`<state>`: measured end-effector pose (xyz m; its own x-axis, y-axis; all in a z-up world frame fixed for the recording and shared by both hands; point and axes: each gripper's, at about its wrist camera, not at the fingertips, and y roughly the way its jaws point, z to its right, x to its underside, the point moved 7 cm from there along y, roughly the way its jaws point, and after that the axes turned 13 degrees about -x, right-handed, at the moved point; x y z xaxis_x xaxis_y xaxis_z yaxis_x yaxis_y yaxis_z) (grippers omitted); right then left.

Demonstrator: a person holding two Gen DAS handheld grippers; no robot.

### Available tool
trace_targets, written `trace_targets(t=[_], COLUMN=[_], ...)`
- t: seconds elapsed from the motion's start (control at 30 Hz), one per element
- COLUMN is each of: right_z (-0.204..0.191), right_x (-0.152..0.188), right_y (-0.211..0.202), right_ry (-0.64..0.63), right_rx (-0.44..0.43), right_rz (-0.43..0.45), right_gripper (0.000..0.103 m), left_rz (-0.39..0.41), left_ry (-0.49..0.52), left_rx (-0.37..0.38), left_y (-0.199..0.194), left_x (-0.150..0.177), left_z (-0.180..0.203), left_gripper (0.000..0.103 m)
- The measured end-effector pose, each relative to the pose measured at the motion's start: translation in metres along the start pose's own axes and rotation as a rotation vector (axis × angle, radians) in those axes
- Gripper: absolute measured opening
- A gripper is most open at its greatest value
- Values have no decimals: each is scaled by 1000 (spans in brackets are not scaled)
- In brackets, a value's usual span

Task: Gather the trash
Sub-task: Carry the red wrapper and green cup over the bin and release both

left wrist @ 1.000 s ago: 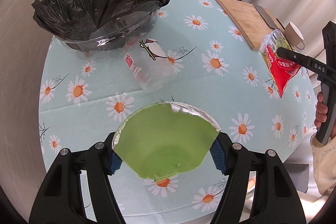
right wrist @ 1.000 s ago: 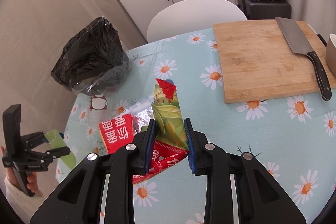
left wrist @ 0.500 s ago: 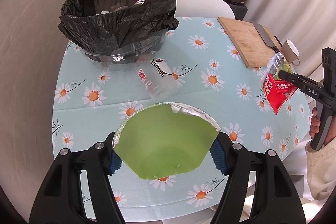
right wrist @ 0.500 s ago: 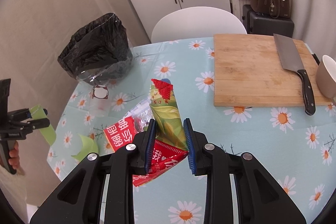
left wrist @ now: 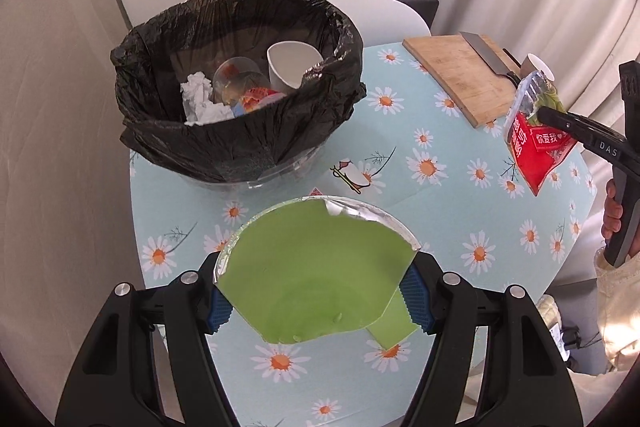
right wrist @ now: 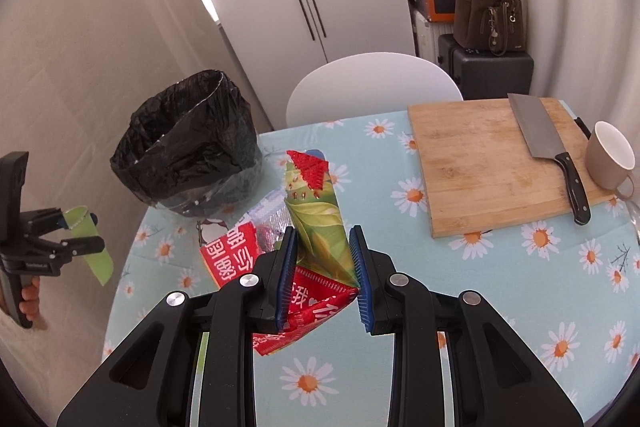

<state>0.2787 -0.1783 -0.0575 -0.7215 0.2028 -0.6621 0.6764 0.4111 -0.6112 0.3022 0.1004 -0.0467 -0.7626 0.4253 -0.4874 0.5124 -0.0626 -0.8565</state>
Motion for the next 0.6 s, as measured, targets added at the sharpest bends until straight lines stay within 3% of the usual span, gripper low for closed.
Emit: trace_targets(t=[0.23,0.43,0.6], right_z=[-40,-74,-106], right_x=[-3,-16,-36], right_y=[3,-2,-3], right_ry=[35,26,22], right_rx=[70,95,42], right_rz=[55,106,164], right_gripper=[25,25,25], left_rz=[57,107,136], left_ry=[12,36,54], left_rx=[110,108,86], left_y=[-6,-14,-23], left_x=[-31,-54,-71], left_z=[-32,-61,-86], left_gripper=[68,68,68])
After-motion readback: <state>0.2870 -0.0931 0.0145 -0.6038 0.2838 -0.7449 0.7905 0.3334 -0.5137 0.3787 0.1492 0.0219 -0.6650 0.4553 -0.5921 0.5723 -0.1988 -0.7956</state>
